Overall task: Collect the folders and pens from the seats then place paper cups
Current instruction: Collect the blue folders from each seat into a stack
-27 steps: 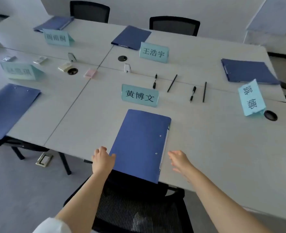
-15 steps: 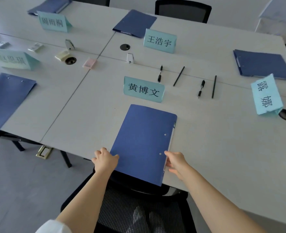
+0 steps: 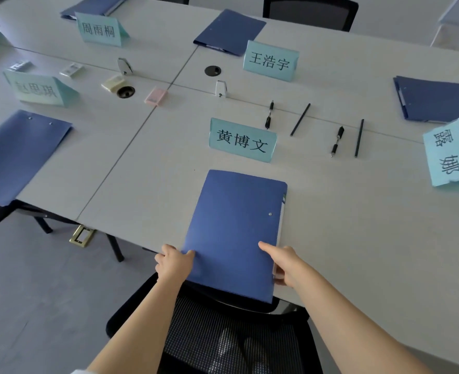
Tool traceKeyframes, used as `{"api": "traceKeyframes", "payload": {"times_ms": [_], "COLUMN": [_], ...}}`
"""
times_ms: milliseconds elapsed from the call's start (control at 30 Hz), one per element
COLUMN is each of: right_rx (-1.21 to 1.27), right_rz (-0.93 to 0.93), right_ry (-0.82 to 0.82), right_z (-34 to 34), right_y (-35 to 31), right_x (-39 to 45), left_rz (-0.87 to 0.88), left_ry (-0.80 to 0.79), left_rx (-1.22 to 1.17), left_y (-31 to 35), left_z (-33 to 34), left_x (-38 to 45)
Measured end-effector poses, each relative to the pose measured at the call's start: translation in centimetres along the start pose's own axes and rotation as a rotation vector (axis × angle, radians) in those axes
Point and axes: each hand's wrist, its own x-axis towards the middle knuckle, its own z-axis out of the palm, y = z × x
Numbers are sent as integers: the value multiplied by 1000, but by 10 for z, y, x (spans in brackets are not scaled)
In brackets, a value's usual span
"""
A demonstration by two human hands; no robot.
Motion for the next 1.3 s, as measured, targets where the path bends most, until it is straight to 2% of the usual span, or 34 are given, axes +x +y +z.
{"api": "traceKeyframes", "payload": {"times_ms": [100, 200, 333, 533, 667, 1000, 1167, 1300], "right_rx": [131, 32, -13, 29, -132, -434, -554, -636], "right_rz": [-108, -256, -393, -499, -626, -788, -779, -749], "right_ry": [-54, 26, 26, -149, -264, -551, -687, -765], "right_z": [-1, -6, -17, -33, -34, 43, 121, 191], "right_y": [-4, -8, -9, -18, -20, -23, -15, -8], "right_x": [-1, -9, -26, -64, -95, -164, -190, -207], "left_rz": [6, 60, 89, 115, 150, 134, 155, 138], "left_ry": [-86, -188, -367, -473, -537, -379, -240, -150], "left_rx": [-33, -81, -359, -708, -930, -1240, -1412, -1449], "left_y": [-3, -1, 4, -10, -41, -146, -205, -252], "left_z": [-7, -17, -32, -68, -85, -128, -164, -201], "left_x": [6, 0, -23, -79, -117, -174, -173, -163]}}
